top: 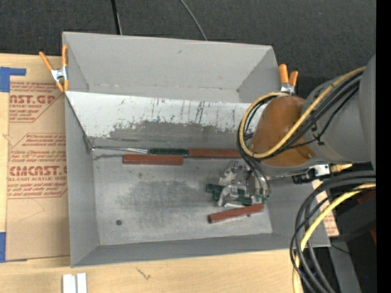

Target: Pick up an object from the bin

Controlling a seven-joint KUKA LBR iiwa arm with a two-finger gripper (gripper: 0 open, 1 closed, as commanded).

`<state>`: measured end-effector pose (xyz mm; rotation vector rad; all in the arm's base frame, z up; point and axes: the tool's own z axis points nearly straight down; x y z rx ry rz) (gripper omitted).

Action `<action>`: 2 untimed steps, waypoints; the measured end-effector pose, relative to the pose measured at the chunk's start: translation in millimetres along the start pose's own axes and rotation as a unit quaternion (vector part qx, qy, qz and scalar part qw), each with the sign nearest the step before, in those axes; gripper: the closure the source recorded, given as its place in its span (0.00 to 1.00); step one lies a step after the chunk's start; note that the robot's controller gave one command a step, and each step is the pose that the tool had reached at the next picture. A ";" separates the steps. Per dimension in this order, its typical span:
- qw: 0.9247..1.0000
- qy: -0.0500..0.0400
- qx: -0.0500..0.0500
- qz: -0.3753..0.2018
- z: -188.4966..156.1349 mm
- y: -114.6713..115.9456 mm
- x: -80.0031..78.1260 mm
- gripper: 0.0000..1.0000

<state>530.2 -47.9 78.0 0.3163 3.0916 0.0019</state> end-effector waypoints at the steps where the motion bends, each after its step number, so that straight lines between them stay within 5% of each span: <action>1: 1.000 0.000 0.000 0.000 0.0 0.0 0.1 1.00; 2: 0.927 0.015 -0.004 -0.374 -168.0 -43.2 -20.8 1.00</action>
Offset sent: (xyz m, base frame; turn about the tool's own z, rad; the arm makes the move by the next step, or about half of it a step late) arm 0.0062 -0.0513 0.1817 -0.8200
